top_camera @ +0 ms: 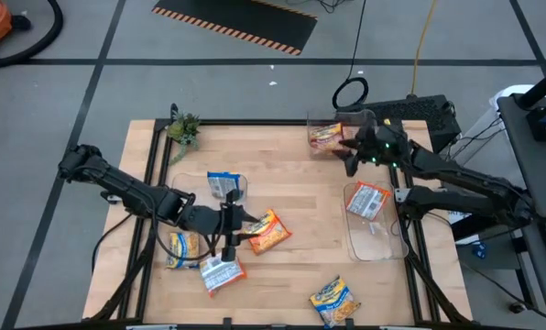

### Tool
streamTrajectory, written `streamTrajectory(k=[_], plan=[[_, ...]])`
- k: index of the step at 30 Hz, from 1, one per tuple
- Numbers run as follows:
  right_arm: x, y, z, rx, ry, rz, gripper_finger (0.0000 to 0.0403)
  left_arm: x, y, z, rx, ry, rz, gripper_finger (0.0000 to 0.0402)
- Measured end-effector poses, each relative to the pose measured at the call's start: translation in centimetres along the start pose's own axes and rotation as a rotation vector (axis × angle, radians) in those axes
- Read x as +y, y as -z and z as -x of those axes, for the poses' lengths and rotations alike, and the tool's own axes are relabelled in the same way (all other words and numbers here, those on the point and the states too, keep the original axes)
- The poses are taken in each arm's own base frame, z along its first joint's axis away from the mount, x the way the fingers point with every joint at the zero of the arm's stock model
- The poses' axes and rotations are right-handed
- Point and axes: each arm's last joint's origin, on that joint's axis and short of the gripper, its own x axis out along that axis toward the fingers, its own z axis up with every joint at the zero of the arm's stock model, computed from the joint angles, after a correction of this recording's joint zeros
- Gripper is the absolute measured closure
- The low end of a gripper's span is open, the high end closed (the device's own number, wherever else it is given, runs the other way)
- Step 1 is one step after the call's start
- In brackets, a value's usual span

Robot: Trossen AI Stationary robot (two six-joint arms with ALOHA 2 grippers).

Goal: Sort Maruchan noodles
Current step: Put the bottom orange noodle pack into the bottom right transparent bin

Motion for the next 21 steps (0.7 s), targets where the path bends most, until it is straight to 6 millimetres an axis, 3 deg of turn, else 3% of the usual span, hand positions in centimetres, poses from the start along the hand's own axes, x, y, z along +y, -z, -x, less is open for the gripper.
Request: streamTrajectory(k=[21], plan=[[8.8,1.9,1.6,-0.057,-0.29,-0.058,0.0193,-5.3,3.3,-1.3,0.143,0.107,-0.032,0.0229]])
